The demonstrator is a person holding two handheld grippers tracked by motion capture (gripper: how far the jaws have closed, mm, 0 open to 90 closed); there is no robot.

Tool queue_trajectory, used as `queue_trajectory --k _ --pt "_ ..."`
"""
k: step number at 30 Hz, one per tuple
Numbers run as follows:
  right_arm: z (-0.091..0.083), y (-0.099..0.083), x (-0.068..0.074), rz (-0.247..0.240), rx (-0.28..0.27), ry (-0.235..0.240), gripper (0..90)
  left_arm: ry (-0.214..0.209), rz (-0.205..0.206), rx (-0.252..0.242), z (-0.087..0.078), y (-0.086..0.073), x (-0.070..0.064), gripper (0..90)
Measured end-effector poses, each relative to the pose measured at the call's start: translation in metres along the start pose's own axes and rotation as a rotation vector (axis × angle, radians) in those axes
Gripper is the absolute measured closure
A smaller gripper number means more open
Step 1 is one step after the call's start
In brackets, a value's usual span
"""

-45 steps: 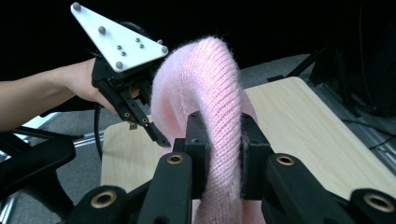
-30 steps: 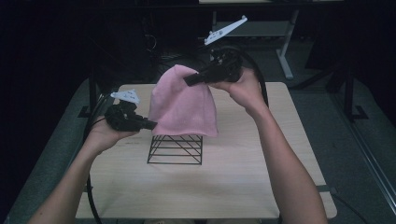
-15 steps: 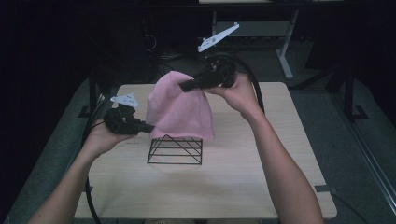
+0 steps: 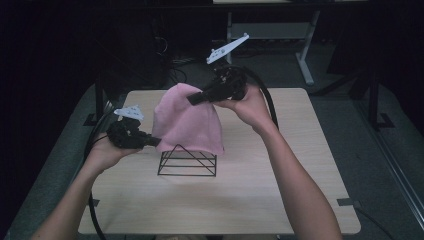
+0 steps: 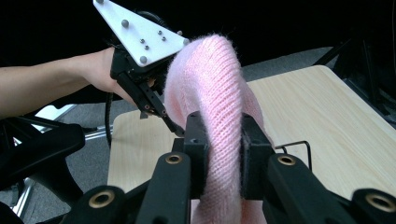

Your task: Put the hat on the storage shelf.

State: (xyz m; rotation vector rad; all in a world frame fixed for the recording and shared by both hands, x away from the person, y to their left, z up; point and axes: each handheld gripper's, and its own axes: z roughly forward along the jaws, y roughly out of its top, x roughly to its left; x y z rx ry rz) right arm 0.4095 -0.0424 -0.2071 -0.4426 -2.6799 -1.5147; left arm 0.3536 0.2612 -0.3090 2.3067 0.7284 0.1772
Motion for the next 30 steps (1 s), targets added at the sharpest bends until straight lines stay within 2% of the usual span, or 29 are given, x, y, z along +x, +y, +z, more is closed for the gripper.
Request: queue_trajectory --k 10,11,12,17,21,30 --pt "0.004 -0.009 0.001 -0.003 -0.020 0.017 76.4 0.022 0.007 0.014 0.004 -0.005 -0.002 84.6" --pt "0.005 -0.010 0.001 -0.004 -0.021 0.021 76.3 0.020 -0.004 0.004 0.006 -0.006 -0.003 84.6" --pt "0.006 -0.011 0.001 -0.008 -0.020 0.019 76.3 0.020 0.007 0.017 0.006 -0.006 -0.002 84.6" --pt "0.009 -0.016 0.002 -0.009 -0.021 0.032 76.3 0.015 -0.015 0.008 0.011 -0.011 -0.004 84.5" --pt "0.015 -0.020 0.002 -0.007 -0.017 0.035 76.2 0.026 -0.009 0.030 0.013 -0.015 -0.004 84.5" --pt "0.025 -0.029 0.001 0.002 -0.010 0.052 75.9 0.032 -0.028 0.041 0.019 -0.023 -0.002 84.6"
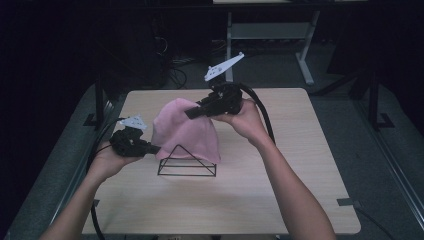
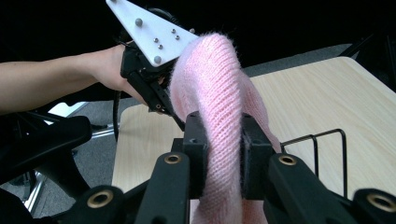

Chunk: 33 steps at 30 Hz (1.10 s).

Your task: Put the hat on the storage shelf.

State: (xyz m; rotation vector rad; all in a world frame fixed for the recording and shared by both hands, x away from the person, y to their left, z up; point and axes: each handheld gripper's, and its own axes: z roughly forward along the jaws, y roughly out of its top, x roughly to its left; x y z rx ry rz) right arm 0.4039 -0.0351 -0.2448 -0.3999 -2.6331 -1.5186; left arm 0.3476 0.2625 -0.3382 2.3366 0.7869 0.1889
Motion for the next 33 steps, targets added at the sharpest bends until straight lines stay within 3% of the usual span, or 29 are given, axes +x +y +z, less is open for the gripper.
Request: queue_trajectory --k 17,33 --pt "0.019 -0.018 -0.001 0.012 0.037 0.027 75.2 0.017 -0.019 0.032 0.011 -0.016 0.007 84.6" --pt "0.033 -0.033 -0.003 0.029 0.060 0.054 74.1 0.018 -0.008 0.074 0.023 -0.028 0.006 84.5"
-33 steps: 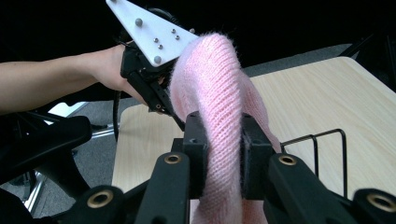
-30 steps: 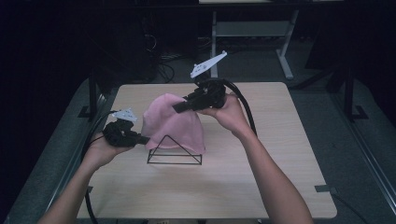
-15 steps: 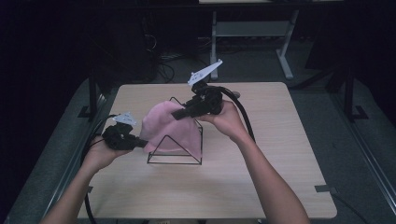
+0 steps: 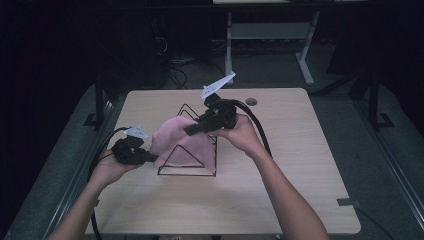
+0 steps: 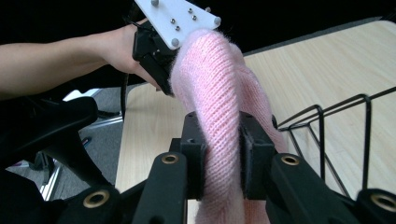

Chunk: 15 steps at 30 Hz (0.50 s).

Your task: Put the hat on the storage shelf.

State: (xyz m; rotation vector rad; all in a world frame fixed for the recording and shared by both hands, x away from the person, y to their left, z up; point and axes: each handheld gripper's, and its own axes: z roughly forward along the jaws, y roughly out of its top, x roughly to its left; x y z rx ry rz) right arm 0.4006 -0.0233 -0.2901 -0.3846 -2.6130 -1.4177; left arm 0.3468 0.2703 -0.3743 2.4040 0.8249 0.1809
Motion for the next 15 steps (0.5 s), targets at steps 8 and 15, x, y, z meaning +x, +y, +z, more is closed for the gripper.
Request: queue_trajectory --k 8,15 --pt "0.007 -0.007 -0.002 0.016 0.012 0.016 72.8 -0.006 -0.002 0.017 0.007 -0.006 0.001 84.6" --pt "0.012 -0.011 0.001 0.007 0.037 0.003 68.7 -0.010 0.008 0.042 0.013 -0.007 0.001 84.5"
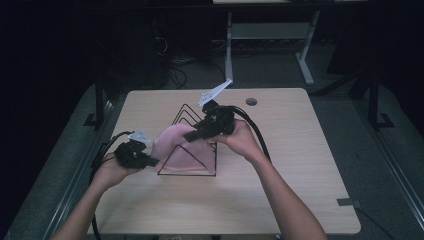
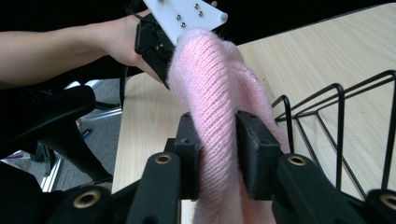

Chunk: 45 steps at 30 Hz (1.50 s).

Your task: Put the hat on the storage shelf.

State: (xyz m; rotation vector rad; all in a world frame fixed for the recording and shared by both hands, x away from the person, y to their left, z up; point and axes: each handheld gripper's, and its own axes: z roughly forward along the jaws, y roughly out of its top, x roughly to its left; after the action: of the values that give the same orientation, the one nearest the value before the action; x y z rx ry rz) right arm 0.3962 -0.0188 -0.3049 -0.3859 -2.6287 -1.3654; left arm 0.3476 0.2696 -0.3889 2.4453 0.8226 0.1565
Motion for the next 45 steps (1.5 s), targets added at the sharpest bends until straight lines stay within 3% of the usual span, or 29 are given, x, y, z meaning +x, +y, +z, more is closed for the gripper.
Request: queue_trajectory --k 13,16,17,19,25,34,38,43,45 --pt "-0.005 -0.008 0.007 -0.025 -0.011 -0.029 64.3 -0.005 -0.005 0.014 0.007 -0.007 0.000 84.6" --pt "-0.006 -0.007 0.009 -0.039 -0.017 -0.029 68.7 -0.008 -0.003 0.021 0.008 -0.008 0.001 84.7" --pt "-0.005 -0.006 0.011 -0.048 -0.017 -0.031 74.9 -0.007 -0.009 0.022 0.009 -0.009 0.002 84.7" --pt "-0.003 -0.005 0.012 -0.058 -0.009 -0.028 79.0 -0.010 -0.016 0.027 0.010 -0.009 0.002 84.7" --pt "0.004 0.000 0.013 -0.068 0.008 -0.028 80.8 -0.008 0.008 0.051 0.013 -0.010 0.002 84.5" --pt "0.009 -0.002 0.011 -0.037 0.022 -0.021 81.1 -0.001 0.014 0.063 0.016 -0.012 0.002 84.4" --pt "0.012 -0.005 0.010 -0.047 0.029 -0.021 81.0 -0.004 -0.004 0.060 0.019 -0.017 0.005 84.0" --pt "0.014 -0.011 0.008 -0.025 0.026 -0.009 81.3 -0.002 -0.021 0.045 0.021 -0.017 0.006 83.0" --pt "0.013 -0.012 0.009 -0.030 0.023 -0.010 81.3 -0.002 -0.008 0.055 0.019 -0.017 0.007 81.8"
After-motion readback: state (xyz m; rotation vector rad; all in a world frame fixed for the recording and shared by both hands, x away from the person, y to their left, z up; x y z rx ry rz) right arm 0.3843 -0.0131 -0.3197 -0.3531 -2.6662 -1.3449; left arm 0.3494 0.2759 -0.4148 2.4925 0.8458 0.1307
